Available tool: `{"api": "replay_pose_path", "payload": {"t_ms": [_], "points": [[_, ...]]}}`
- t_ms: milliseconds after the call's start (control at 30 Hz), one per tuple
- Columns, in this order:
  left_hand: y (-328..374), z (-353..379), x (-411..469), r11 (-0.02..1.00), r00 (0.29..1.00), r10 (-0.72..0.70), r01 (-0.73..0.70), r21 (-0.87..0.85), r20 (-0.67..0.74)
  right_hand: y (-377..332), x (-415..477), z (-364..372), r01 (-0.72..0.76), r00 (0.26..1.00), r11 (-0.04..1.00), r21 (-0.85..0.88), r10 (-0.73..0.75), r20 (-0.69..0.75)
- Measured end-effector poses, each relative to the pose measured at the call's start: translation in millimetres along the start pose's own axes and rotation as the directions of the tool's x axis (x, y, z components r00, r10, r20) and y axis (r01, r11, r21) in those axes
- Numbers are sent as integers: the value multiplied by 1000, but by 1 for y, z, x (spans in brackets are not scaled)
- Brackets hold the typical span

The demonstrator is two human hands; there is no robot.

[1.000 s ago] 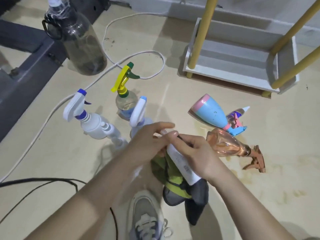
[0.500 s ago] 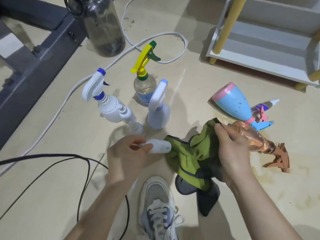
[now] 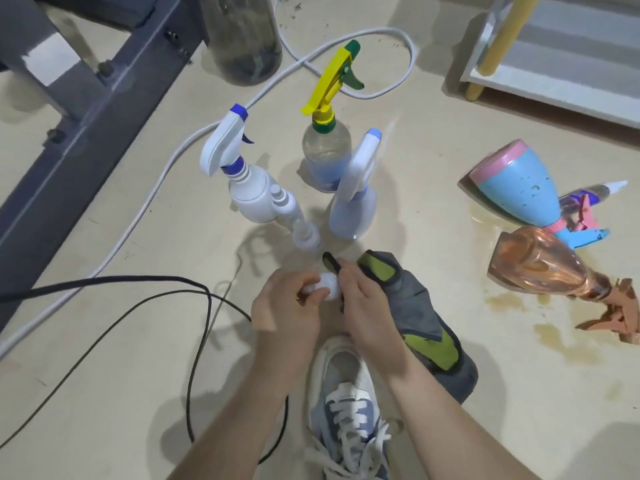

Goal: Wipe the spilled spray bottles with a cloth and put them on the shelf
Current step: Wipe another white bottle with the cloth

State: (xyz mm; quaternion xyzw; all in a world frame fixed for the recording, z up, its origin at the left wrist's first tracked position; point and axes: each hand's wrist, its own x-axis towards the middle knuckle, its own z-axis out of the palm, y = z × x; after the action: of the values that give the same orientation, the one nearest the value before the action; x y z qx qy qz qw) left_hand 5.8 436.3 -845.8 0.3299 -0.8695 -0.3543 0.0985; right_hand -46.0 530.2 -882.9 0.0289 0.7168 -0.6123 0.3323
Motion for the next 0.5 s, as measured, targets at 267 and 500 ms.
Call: {"api": "replay_pose_path", "payload": {"t_ms": [267, 500], "points": [[-21, -3, 6, 980, 974, -200, 198, 31, 111, 30, 24, -15, 272, 962, 805, -527, -242, 127], [-28, 0, 12, 939, 905, -319, 341, -33, 282, 30, 43, -13, 109, 940, 836, -538, -263, -217]]}}
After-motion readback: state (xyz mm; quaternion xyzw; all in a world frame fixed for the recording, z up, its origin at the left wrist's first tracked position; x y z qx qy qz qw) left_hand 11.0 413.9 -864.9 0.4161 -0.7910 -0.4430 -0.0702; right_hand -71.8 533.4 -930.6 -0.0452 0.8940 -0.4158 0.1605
